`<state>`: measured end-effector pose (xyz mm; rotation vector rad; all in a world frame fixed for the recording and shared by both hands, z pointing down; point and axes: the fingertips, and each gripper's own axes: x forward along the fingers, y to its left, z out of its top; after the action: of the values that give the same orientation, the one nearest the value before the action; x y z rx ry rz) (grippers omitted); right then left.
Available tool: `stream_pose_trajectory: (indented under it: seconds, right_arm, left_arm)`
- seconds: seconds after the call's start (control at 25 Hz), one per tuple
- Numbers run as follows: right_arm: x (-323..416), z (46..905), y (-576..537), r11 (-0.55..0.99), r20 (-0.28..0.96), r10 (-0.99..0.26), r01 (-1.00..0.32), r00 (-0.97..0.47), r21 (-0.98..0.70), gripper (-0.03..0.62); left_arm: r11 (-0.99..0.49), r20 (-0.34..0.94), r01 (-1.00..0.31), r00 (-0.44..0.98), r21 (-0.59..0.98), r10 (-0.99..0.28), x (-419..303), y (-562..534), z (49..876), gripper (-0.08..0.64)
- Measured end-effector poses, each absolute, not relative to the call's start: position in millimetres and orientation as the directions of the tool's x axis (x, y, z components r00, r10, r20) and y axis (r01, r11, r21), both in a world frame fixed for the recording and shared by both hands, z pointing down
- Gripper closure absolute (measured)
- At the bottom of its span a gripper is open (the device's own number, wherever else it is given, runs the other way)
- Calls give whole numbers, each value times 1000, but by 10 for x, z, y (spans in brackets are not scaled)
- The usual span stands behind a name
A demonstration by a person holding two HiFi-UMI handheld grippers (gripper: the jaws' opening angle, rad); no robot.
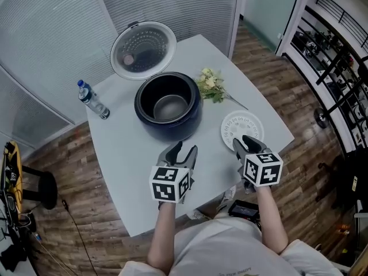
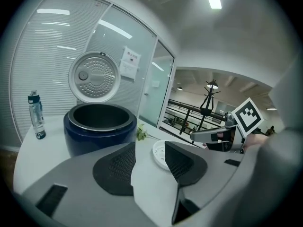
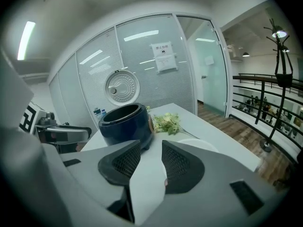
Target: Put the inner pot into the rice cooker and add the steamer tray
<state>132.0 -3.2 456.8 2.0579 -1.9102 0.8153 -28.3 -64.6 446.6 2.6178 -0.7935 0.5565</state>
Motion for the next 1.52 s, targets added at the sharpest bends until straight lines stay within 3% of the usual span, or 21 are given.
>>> stream_pose_trajectory:
  seconds: [0.76, 1.52]
  right_arm:
    - [2448, 5119, -139, -132, 603, -795, -947, -74, -291, 442]
    - [3115, 5781, -134, -167, 689, -718, -938, -96, -305, 442]
  left_arm:
    - [-735, 553, -627, 720, 260, -419, 783, -718, 5067, 376]
    - [-674, 648, -664, 674, 324, -353, 1224, -697, 5864, 376]
